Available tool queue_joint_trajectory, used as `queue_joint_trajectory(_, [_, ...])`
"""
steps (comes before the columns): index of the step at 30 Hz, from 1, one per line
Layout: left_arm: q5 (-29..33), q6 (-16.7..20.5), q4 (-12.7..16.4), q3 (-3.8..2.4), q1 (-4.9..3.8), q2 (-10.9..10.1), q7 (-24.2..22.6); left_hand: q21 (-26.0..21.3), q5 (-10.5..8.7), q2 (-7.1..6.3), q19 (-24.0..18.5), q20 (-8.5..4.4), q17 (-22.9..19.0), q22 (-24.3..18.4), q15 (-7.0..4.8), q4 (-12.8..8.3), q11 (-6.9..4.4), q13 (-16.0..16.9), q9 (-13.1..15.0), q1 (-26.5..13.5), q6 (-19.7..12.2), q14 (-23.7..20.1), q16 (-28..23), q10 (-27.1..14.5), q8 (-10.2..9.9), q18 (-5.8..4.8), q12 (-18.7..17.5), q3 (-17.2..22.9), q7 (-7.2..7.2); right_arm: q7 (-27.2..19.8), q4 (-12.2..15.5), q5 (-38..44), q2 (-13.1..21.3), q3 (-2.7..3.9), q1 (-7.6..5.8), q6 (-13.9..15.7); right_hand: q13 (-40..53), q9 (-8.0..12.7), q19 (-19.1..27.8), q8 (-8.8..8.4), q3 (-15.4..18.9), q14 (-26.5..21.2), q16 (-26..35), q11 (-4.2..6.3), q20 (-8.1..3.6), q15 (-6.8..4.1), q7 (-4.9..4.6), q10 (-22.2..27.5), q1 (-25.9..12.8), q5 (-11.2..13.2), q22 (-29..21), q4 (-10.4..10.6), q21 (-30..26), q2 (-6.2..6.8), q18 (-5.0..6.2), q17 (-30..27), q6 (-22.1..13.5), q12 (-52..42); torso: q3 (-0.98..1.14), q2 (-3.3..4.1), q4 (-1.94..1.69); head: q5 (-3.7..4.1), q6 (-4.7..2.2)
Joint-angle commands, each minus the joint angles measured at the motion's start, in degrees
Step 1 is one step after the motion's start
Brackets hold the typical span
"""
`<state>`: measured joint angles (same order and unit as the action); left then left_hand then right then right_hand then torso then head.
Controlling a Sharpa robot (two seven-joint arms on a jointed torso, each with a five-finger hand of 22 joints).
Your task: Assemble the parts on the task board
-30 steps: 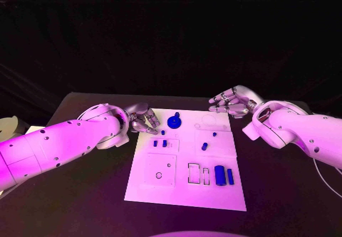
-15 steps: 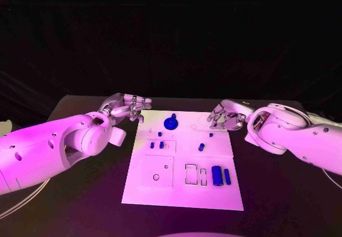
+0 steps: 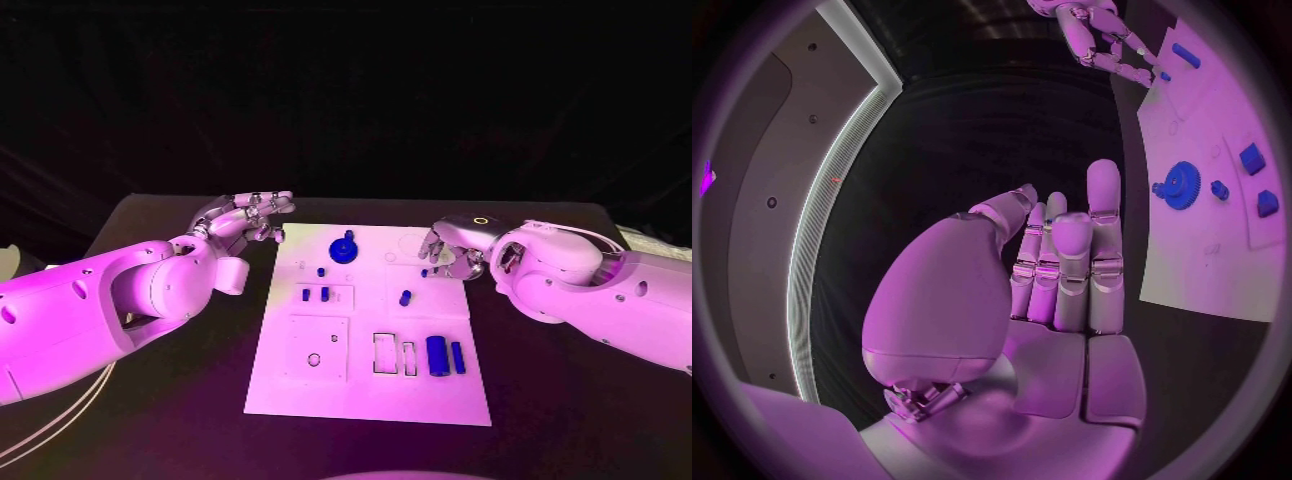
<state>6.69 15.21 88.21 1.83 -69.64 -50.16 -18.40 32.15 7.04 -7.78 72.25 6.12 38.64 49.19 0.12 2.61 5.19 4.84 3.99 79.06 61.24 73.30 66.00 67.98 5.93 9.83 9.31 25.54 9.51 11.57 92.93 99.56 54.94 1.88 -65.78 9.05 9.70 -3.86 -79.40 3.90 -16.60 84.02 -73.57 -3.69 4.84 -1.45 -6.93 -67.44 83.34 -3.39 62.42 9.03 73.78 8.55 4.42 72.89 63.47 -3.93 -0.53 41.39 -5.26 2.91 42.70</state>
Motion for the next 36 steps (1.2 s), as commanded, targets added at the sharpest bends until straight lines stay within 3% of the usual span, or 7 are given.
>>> queue_joint_trajectory(1, [2.4,-0.3,0.4,0.0,0.0,-0.2,-1.8,-0.2,0.09,-0.1,-0.5,-0.11,-0.1,-0.1,0.15,-0.3,-0.17,0.1,0.0,-0.1,0.4,-0.2,-0.2,0.0,0.3,0.67,0.3,-0.2,-0.16,1.5,0.1,3.7,-0.4,-0.03,0.25,-2.7,-0.3,0.0,0.3,-0.3,-0.5,2.9,0.3,0.07,0.0,0.48,-0.08,0.4,-0.1,0.4,0.0,0.1,-0.2,0.67,1.08,-0.1,-0.3,0.2,0.0,0.02,-0.01,0.17,0.09])
queue_joint_trajectory(5, [2.4,0.4,0.5,0.04,0.0,-0.4,-1.4,-0.3,0.1,-0.04,-0.4,-0.14,-0.3,-0.2,0.11,-0.5,-0.23,0.1,0.1,0.0,0.6,-0.3,-0.3,0.1,0.4,0.67,0.5,-0.2,-0.22,1.6,0.0,3.8,-0.8,-0.05,0.74,-2.7,-0.8,0.0,0.1,-0.28,-1.0,3.0,0.4,0.02,-0.04,0.54,-0.14,0.4,-0.2,0.4,0.2,0.2,-0.1,0.66,1.04,-0.3,-0.3,0.2,0.06,0.02,-0.16,0.04,0.04])
queue_joint_trajectory(11, [2.4,0.6,0.8,0.07,-0.01,-0.5,-1.3,-0.3,0.1,-0.04,-0.4,-0.14,-0.3,-0.2,0.11,-0.5,-0.23,0.1,0.1,0.0,0.6,-0.3,-0.3,0.1,0.4,0.67,0.5,-0.2,-0.22,1.4,-0.5,3.8,-1.4,-0.05,1.21,-2.8,-1.9,-0.1,-0.1,-0.21,-2.5,3.1,0.4,-0.04,-0.06,0.55,-0.18,0.2,0.1,0.3,0.4,0.2,0.0,0.52,0.99,-0.4,-0.1,0.0,-0.04,-0.01,-0.05,-0.11,0.16])
queue_joint_trajectory(16, [2.4,0.5,1.1,0.07,-0.01,-0.5,-1.2,-0.3,0.1,-0.04,-0.4,-0.14,-0.4,-0.2,0.11,-0.5,-0.23,0.1,0.1,0.0,0.6,-0.3,-0.3,0.1,0.4,0.67,0.6,-0.2,-0.22,1.2,-0.8,3.7,-1.8,-0.05,1.43,-3.1,-2.7,-0.1,-0.2,-0.09,-4.2,3.2,0.2,0.08,-0.14,0.48,-0.12,-0.3,0.6,0.4,0.6,-0.1,0.1,0.08,0.97,-0.5,0.3,-0.1,0.05,-0.04,-0.04,-0.17,0.24])
queue_joint_trajectory(28, [2.4,0.5,1.2,0.08,-0.01,-0.6,-1.0,-0.3,0.1,-0.07,-0.4,-0.16,-0.5,-0.2,0.09,-0.5,-0.24,0.1,0.1,0.1,0.6,-0.3,-0.4,0.1,0.4,0.67,0.6,-0.3,-0.24,2.2,-1.3,5.1,-2.4,-0.06,1.89,-5.3,-4.0,-0.7,-1.2,0.72,-9.5,3.5,-1.3,0.68,-0.59,-0.01,0.16,-4.0,2.2,0.5,2.5,-2.4,1.5,-0.96,0.6,0.5,3.6,-0.8,0.08,-0.04,-0.03,-0.23,0.48])
queue_joint_trajectory(36, [2.4,0.5,1.2,0.08,-0.01,-0.6,-0.8,-0.4,0.13,0.22,-0.4,-0.23,-0.8,-0.3,0.02,-0.7,-0.33,0.2,0.1,0.4,0.9,-0.4,-0.4,0.0,0.6,0.67,1.0,-0.2,-0.35,2.7,-1.5,6.6,-3.0,-0.06,2.34,-6.3,-4.2,-0.7,-1.3,0.67,-10.2,3.5,-1.4,0.74,-0.68,-0.06,0.21,-4.3,2.2,0.6,2.7,-3.0,1.6,-0.8,0.57,0.6,3.8,-0.6,0.11,0.0,-0.02,-0.22,0.63])
